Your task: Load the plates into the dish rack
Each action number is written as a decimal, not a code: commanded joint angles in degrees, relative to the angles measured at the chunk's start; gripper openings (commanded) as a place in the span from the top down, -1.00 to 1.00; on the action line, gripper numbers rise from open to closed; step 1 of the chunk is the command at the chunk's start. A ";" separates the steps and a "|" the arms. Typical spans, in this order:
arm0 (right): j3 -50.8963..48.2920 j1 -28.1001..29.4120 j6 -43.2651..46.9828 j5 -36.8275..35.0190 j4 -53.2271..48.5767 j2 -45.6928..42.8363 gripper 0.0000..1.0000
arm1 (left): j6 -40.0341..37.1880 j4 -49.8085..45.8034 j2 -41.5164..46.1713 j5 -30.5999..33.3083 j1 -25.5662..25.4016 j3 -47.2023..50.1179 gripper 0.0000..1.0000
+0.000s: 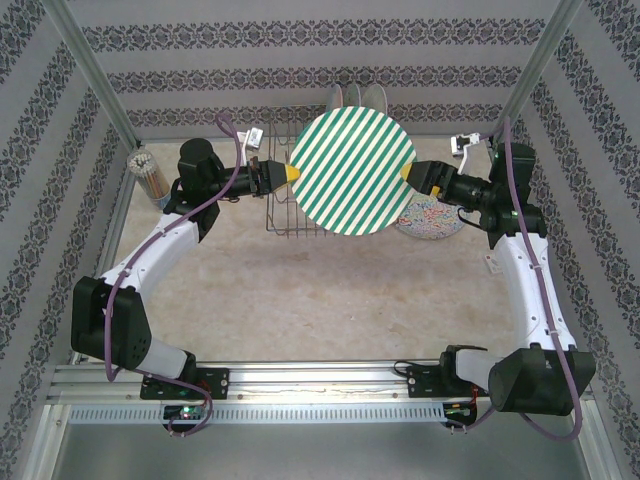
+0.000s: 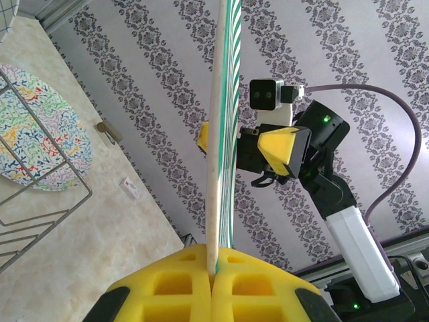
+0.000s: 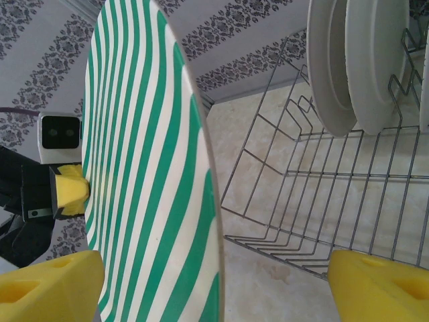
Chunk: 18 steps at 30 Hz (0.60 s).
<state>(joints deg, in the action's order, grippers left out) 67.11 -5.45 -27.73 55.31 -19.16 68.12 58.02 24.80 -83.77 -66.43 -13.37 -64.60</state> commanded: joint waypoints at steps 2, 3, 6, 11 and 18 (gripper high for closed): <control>-0.14 0.13 -2.39 0.92 4.01 0.70 -0.73 | 1.13 6.25 0.26 -1.74 0.45 -0.12 1.00; -0.05 0.18 -2.95 1.33 4.51 0.79 -0.72 | 1.15 6.36 0.14 -1.85 0.45 -0.09 1.00; 0.46 0.18 -4.63 3.69 5.96 1.56 -0.64 | 1.84 6.98 -0.24 -1.83 0.36 0.05 1.00; 1.33 0.27 -7.20 7.03 7.53 3.15 -0.41 | 4.52 10.51 -1.30 -2.11 0.36 0.48 1.00; 0.76 0.44 -8.03 8.27 8.05 2.73 -0.02 | 4.98 10.80 -1.79 -1.98 0.34 0.50 1.00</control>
<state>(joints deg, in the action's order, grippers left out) 67.13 -5.45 -35.20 61.08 -13.08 71.40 62.02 29.21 -85.69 -67.31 -13.37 -63.61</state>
